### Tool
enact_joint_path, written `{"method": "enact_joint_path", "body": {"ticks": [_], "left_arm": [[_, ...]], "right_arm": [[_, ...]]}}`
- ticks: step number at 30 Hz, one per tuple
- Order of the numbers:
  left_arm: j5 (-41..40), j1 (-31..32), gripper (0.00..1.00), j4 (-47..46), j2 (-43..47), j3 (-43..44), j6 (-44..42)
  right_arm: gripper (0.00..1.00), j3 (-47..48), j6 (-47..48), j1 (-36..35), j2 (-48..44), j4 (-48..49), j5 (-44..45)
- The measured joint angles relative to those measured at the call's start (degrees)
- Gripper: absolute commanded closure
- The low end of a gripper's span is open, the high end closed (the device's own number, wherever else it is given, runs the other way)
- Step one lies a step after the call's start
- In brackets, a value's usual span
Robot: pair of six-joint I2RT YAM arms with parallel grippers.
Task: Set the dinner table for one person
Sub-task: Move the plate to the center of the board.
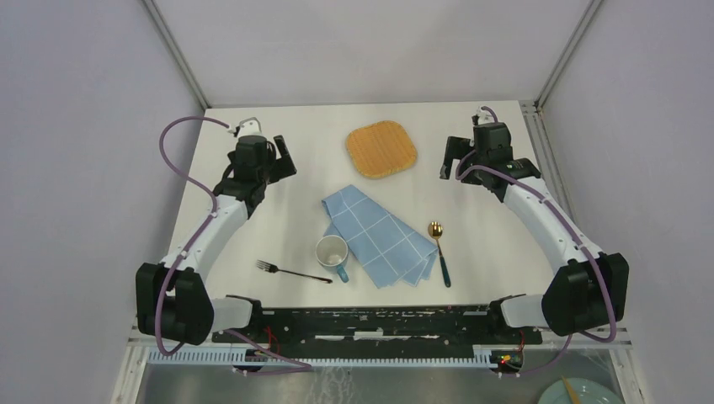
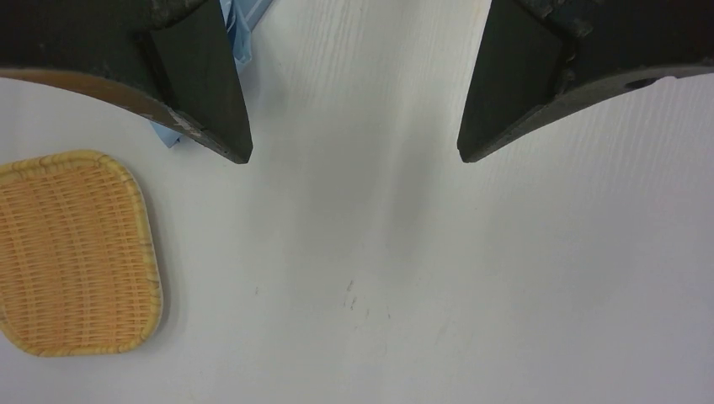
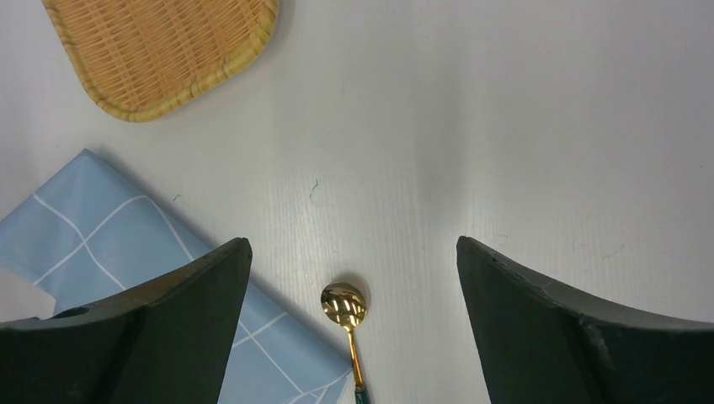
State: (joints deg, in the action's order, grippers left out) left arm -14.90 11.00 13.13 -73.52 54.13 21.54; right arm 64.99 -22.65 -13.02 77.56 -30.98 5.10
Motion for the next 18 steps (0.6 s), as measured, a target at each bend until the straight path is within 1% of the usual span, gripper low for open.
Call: {"method": "enact_joint_path", "body": {"ticks": [14,16,18], "left_arm": [[-0.2,0.0,0.00,-1.7,0.0,0.0,-0.9],[-1.7,0.0,0.00,-1.9,0.0,0.0,-0.9],[-4.1,0.0,0.00,-2.7,0.0,0.0,-0.9]], "right_arm": [[0.02,-1.5,0.1,0.0,-0.6,0.9,0.9],[0.02,-1.6,-0.8,0.0,-0.7,1.1,2.3],[0.02,-2.7,-3.2,-0.1,-1.9,2.1,6.0]]}}
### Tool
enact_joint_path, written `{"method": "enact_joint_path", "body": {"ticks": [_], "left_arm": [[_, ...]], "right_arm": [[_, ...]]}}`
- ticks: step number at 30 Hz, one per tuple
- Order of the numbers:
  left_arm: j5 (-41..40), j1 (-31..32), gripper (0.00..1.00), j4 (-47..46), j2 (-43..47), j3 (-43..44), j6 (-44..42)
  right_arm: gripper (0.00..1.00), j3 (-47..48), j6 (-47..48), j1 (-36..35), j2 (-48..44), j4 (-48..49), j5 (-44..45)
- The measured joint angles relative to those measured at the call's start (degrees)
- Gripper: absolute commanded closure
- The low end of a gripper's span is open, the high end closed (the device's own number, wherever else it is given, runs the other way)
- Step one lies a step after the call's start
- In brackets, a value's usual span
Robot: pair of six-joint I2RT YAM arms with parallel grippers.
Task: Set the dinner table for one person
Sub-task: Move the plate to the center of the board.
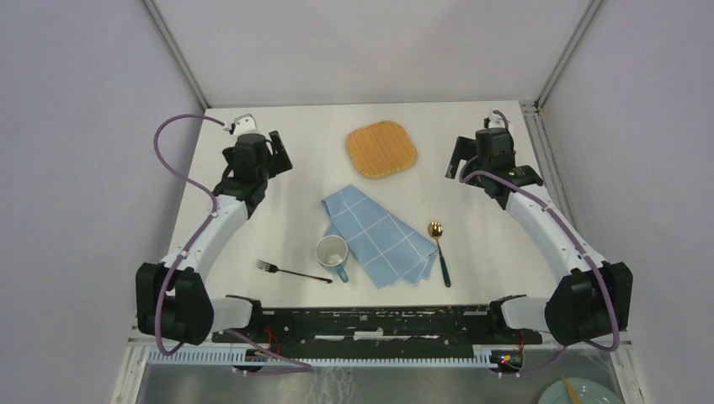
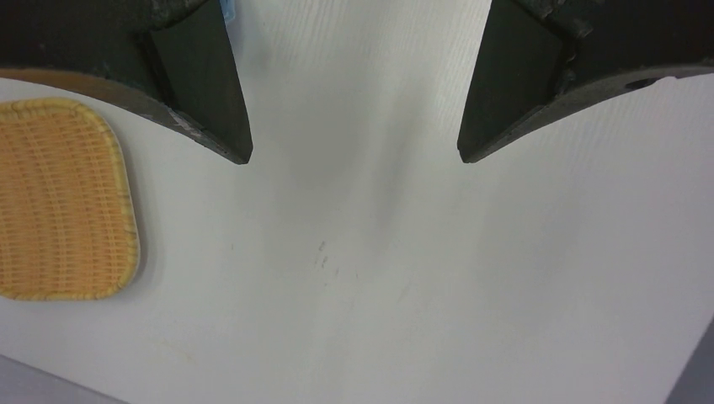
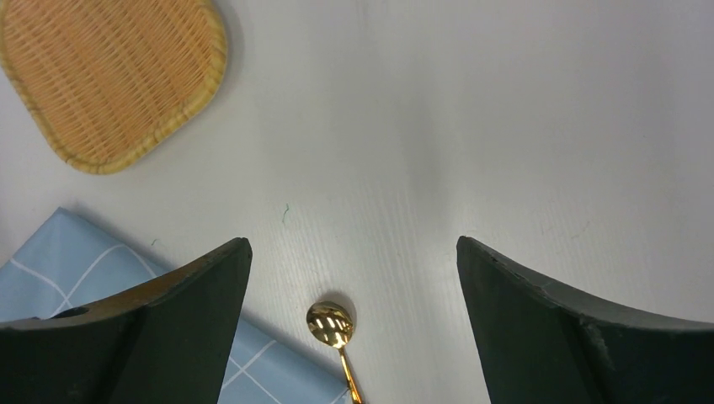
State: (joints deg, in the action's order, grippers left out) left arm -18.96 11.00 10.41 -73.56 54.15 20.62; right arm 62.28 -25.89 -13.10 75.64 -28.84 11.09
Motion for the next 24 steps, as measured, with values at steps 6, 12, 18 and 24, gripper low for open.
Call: {"method": "enact_joint_path", "body": {"ticks": [6,12,18,24], "left_arm": [[-8.2,0.0,0.00,-3.2,0.4,-0.1,-1.1],[-17.4,0.0,0.00,-2.6,-0.3,1.0,-2.3],[-22.9,-2.0,0.00,4.3,-3.8,7.5,3.6],[-23.0,-3.2,0.00,4.3,-1.6,6.6,4.7]], "right_arm": [[0.02,-3.6,-1.4,0.0,-4.9,1.7,5.6],[0.02,-4.5,2.6,-1.9,-4.9,2.5,10.6],[0.02,1.6,10.6,-9.0,-2.0,-1.9,23.1],[0.02,1.6,13.8,-10.4,-4.1,-2.1,29.2]]}}
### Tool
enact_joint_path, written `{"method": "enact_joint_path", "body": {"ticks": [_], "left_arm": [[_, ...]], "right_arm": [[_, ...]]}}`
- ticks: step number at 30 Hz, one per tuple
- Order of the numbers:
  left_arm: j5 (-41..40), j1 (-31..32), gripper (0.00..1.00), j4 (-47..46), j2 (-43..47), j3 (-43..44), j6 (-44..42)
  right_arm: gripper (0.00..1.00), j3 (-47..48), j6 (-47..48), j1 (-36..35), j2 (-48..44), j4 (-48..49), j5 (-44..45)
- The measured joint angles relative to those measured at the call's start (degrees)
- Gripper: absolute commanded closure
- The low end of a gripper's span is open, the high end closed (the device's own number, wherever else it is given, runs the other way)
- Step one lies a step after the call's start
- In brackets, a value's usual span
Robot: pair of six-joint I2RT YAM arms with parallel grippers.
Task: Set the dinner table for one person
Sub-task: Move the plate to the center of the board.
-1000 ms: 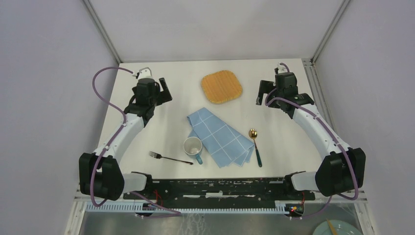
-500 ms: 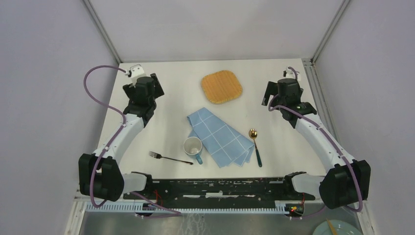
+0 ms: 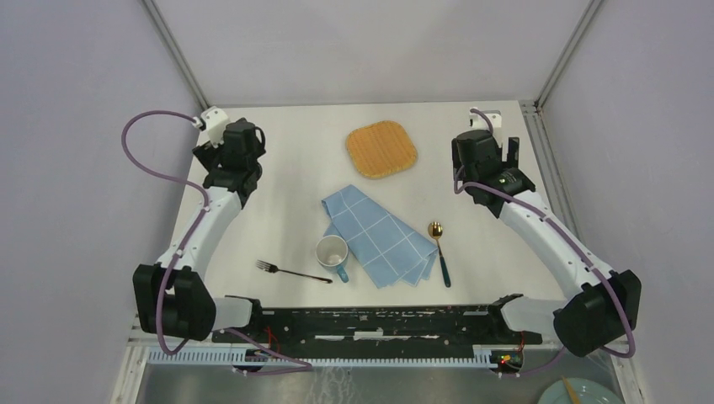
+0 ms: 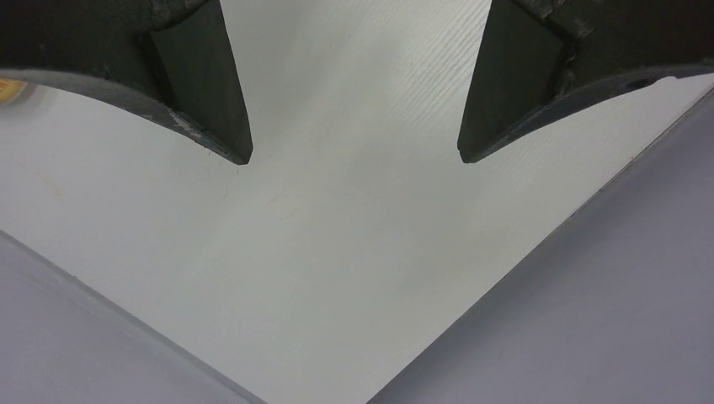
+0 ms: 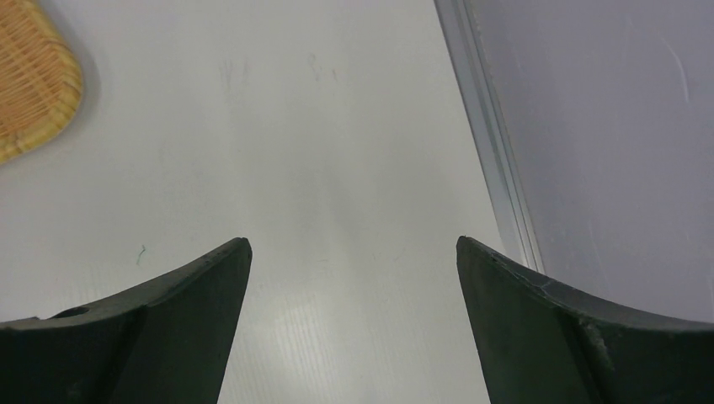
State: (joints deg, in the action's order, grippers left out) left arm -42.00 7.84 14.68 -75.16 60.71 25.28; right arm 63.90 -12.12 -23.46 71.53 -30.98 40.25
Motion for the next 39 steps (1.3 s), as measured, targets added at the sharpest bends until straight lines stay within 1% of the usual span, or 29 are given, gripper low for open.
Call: {"method": "enact_joint_path", "body": {"ticks": [4,8,9,10,11,12,13,14,16,18,19,21,22,23,24,26,27,28,29,31,32,33,34,35,36,37,38,39], "left_arm": [[-2.1,0.0,0.00,0.0,1.7,0.0,0.8],[-2.9,0.0,0.00,-0.2,1.8,-0.2,1.7],[-2.7,0.0,0.00,-0.5,1.9,-0.4,1.7],[-1.8,0.0,0.00,-1.5,2.2,-1.2,1.7],[-0.7,0.0,0.01,-1.8,2.5,-1.7,1.7],[0.3,0.0,0.02,-2.0,2.7,-2.1,1.7],[1.4,0.0,0.03,-2.2,2.8,-2.4,1.7],[2.1,0.0,0.05,-2.4,2.9,-2.5,1.7],[3.7,0.0,0.09,-2.5,2.9,-2.5,1.6],[4.6,0.0,0.11,-2.6,2.9,-2.6,1.6],[4.7,0.0,0.15,-2.7,3.0,-3.0,1.6],[4.6,0.0,0.19,-2.9,3.5,-4.2,1.7],[4.6,0.1,0.30,-3.1,3.9,-5.0,1.7],[4.5,0.2,0.46,-4.0,4.7,-6.6,1.6],[4.5,0.3,0.54,-4.5,5.4,-7.8,1.6],[4.5,0.7,0.73,-5.6,6.8,-10.2,0.6],[4.6,0.8,0.86,-5.9,7.0,-10.6,0.2],[4.5,0.9,0.94,-5.9,6.9,-10.6,-0.2],[4.4,1.0,0.98,-6.1,6.5,-10.5,-0.6],[4.3,1.0,0.98,-5.3,4.8,-9.2,-1.0],[4.1,1.0,0.91,-4.7,3.7,-8.3,-1.0],[4.1,1.0,0.78,-4.2,2.4,-7.3,-1.0],[4.1,1.0,0.65,-3.8,1.0,-6.2,-1.1],[4.2,1.0,0.44,-3.7,0.3,-5.7,-1.4],[4.4,1.0,0.38,-3.7,-0.2,-5.4,-1.5],[4.7,1.0,0.38,-3.7,-0.2,-5.4,-1.7],[5.0,1.0,0.36,-3.7,-0.2,-5.4,-1.8],[5.2,1.0,0.30,-4.0,-0.2,-5.4,-1.7]], "right_arm": [[0.02,0.1,-0.3,0.0,1.4,-0.7,1.4],[0.02,-0.4,-1.2,0.0,2.2,1.3,-1.7],[0.04,-0.5,-1.4,0.0,2.2,2.0,-2.8],[0.11,-0.5,-1.7,0.0,2.4,2.6,-3.8],[0.32,-0.5,-2.0,0.0,2.8,3.4,-5.0],[0.61,-0.3,-2.3,0.0,3.6,3.8,-6.3],[0.68,0.0,-2.4,0.0,4.6,4.2,-7.7],[0.71,0.3,-3.4,0.0,6.3,5.0,-9.4],[0.83,0.4,-4.4,0.0,8.9,6.4,-11.9],[0.87,0.4,-5.8,0.0,11.1,7.2,-13.7],[0.88,0.4,-6.7,0.0,12.2,7.8,-14.7],[0.78,0.5,-7.9,0.0,13.5,8.3,-16.0],[0.73,0.5,-8.4,0.0,14.0,8.6,-16.3],[0.76,0.6,-8.9,0.0,14.5,8.8,-16.8],[0.77,0.7,-9.4,0.0,14.9,9.2,-17.2],[0.66,0.9,-9.6,0.0,15.7,10.1,-17.9],[0.65,0.9,-9.9,0.0,16.2,10.7,-18.4],[0.66,1.0,-10.2,0.0,16.5,11.0,-18.7],[0.71,1.2,-10.3,0.0,16.9,11.3,-19.2],[0.79,1.9,-10.3,0.0,17.8,11.7,-20.2],[0.80,2.3,-10.2,0.0,18.2,11.9,-20.6],[0.73,2.9,-10.4,0.0,18.9,12.0,-21.2],[0.70,3.6,-10.4,0.0,19.5,12.1,-21.8],[0.70,4.2,-10.6,0.0,20.2,12.3,-22.5],[0.80,4.9,-10.6,0.0,20.9,12.8,-23.2],[0.90,5.2,-10.6,0.0,21.4,13.2,-23.9],[0.90,5.4,-10.6,0.0,21.8,13.6,-24.8],[0.79,5.6,-10.8,0.0,22.4,14.1,-25.7]]}}
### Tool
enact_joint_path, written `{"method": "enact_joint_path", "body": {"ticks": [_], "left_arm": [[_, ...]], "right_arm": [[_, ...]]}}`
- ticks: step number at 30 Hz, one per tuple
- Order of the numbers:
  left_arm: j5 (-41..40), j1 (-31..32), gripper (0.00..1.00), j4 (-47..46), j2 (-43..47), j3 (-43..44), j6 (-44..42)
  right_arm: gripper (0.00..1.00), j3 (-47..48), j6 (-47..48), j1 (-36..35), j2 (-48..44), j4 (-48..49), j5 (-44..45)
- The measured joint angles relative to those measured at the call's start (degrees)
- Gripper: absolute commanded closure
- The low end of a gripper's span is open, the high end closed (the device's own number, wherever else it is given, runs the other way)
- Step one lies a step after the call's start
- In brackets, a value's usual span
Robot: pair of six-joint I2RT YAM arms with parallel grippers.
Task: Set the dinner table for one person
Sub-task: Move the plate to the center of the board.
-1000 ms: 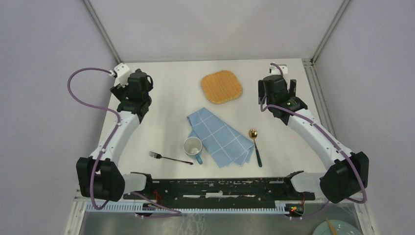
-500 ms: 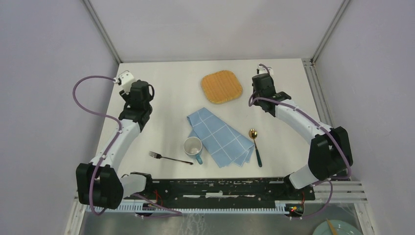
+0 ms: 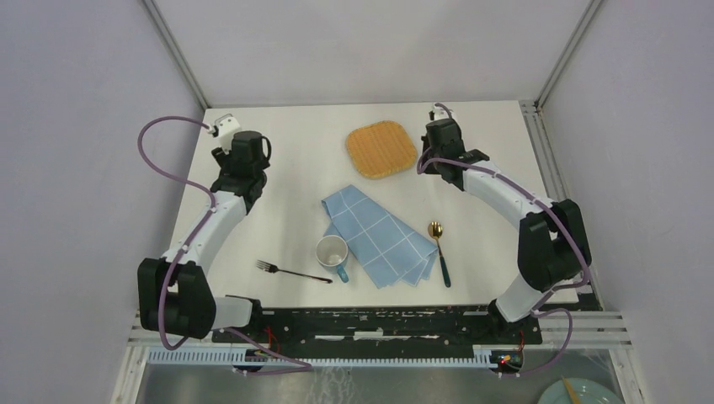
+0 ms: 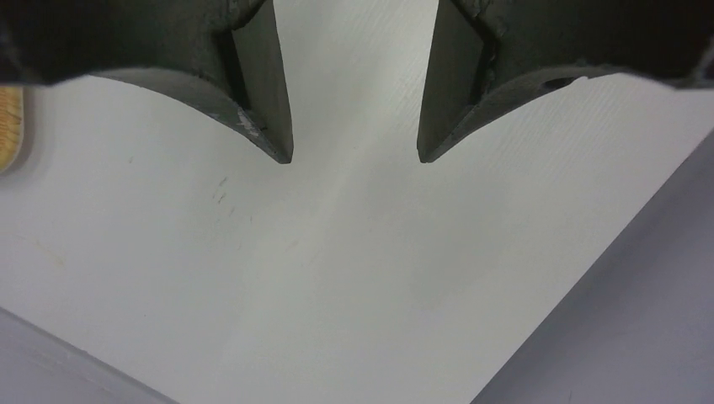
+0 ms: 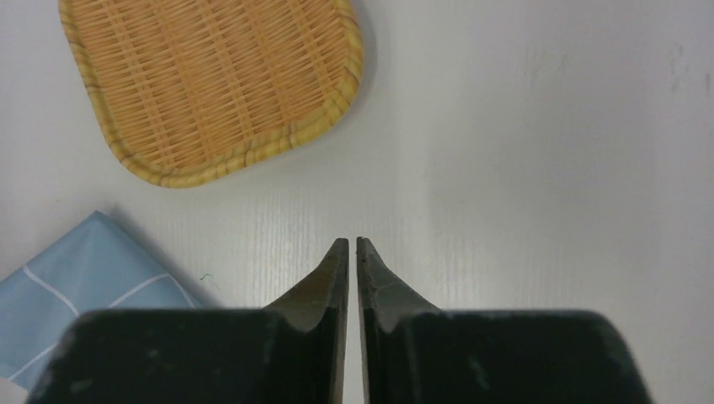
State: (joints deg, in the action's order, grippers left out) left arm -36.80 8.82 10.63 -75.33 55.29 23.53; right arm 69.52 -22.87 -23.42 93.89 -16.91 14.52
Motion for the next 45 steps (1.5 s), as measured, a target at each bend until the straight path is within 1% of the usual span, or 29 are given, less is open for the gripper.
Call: {"method": "enact_joint_path", "body": {"ticks": [1,2,4,7,9,18,24,30,42,45], "left_arm": [[0.3,0.0,0.22,-0.3,0.0,0.0,0.0],[0.8,0.0,0.20,-0.5,0.0,0.0,-0.1],[1.2,0.0,0.20,-0.5,0.0,0.0,-0.1],[1.4,0.0,0.20,-0.4,-0.2,0.0,-0.1],[1.4,0.0,0.19,-0.4,-0.6,0.1,-0.1],[1.4,0.0,0.19,-0.3,-1.9,0.6,-0.1],[2.3,0.0,0.19,-0.4,-2.8,1.4,-0.1],[2.5,0.0,0.19,-0.4,-3.6,1.6,-0.1],[2.4,0.0,0.20,-0.5,-4.7,2.1,-0.1],[2.4,0.0,0.20,-0.5,-4.8,2.3,-0.1]], "right_arm": [[0.67,0.1,0.0,0.0,0.4,0.2,-0.7],[0.63,0.5,-0.2,0.0,1.1,0.3,-1.5],[0.61,1.3,-1.0,0.0,2.6,0.7,-2.6],[0.48,2.6,-1.6,0.0,4.9,1.0,-4.2],[0.44,3.6,-2.1,0.0,6.6,1.3,-5.5],[0.43,5.2,-5.5,1.1,12.8,4.9,-11.0],[0.41,1.7,-13.0,7.1,13.7,13.5,-15.2],[0.38,1.1,-17.5,11.6,16.8,18.3,-17.8],[0.40,1.1,-24.0,11.4,23.8,25.9,-23.7],[0.41,1.6,-25.1,11.4,24.6,26.9,-24.7]]}}
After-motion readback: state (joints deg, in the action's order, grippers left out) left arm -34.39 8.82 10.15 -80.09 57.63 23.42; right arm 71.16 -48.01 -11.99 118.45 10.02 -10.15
